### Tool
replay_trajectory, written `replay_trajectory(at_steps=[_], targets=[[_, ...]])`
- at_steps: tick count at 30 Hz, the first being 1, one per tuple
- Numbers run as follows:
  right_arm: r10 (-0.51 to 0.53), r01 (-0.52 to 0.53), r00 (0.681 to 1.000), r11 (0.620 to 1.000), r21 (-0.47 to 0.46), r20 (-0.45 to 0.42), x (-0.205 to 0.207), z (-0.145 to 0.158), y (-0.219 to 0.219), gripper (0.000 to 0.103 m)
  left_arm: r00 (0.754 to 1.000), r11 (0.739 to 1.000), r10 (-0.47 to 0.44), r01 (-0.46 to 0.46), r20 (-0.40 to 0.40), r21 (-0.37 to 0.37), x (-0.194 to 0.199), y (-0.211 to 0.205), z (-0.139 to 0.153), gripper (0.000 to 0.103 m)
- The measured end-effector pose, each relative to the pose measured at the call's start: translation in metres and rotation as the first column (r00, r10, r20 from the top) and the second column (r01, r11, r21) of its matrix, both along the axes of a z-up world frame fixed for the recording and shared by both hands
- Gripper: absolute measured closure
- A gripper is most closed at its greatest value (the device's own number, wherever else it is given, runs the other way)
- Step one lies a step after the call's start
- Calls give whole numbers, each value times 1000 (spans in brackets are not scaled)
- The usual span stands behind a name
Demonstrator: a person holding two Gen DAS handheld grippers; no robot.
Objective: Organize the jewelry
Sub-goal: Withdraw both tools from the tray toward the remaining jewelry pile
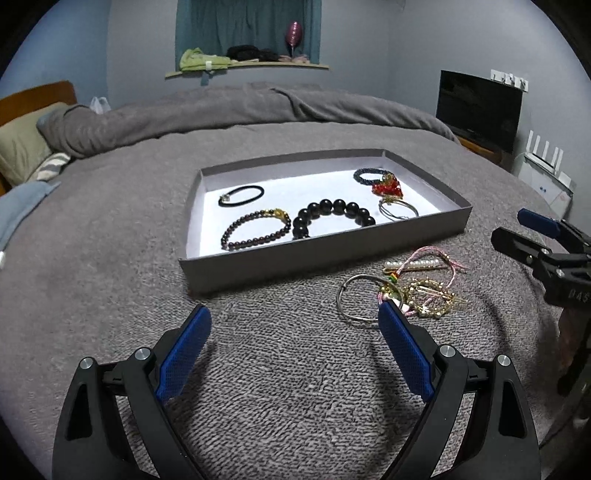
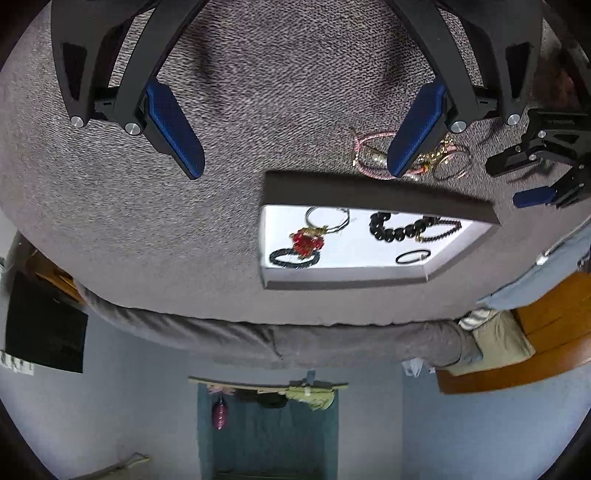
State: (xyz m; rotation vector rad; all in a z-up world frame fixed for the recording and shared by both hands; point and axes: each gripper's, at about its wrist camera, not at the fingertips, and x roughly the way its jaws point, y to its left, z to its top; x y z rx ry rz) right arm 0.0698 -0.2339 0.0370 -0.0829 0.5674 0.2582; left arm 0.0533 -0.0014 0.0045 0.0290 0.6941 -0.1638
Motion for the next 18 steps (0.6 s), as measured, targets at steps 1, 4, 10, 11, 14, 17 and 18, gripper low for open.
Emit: replay_trajectory(at_steps=[1, 4, 10, 11, 14, 17, 18], targets=[[7, -7, 1000, 1000, -1, -1, 0, 0, 2, 5, 1000, 1000, 0, 0, -3, -3, 1, 0, -1, 12], [27, -27, 999, 1000, -6, -17, 2, -3, 6, 5, 1000, 1000, -8, 8, -9, -25, 2, 1, -1, 12], [157, -154, 986, 986, 65, -58, -3, -4, 13, 5, 1000, 1000, -1, 0, -7, -20, 2, 2, -1, 12], [186, -181, 981, 981, 72, -63, -4, -4, 18, 5, 1000, 1000, 4, -4, -10, -19, 3, 3, -1, 12], [234, -232, 970, 972, 34, -70, -9, -7, 33, 6, 1000, 1000, 17, -17, -7, -12, 4, 4, 0, 12], [261, -262, 961, 965, 6, -86, -12, -10, 46, 11, 1000, 1000, 22, -22, 0, -1, 2, 6, 2, 12], [270, -271, 958, 963, 8, -97, -13, -12, 51, 12, 1000, 1000, 20, -20, -1, -5, 1, 6, 3, 12]])
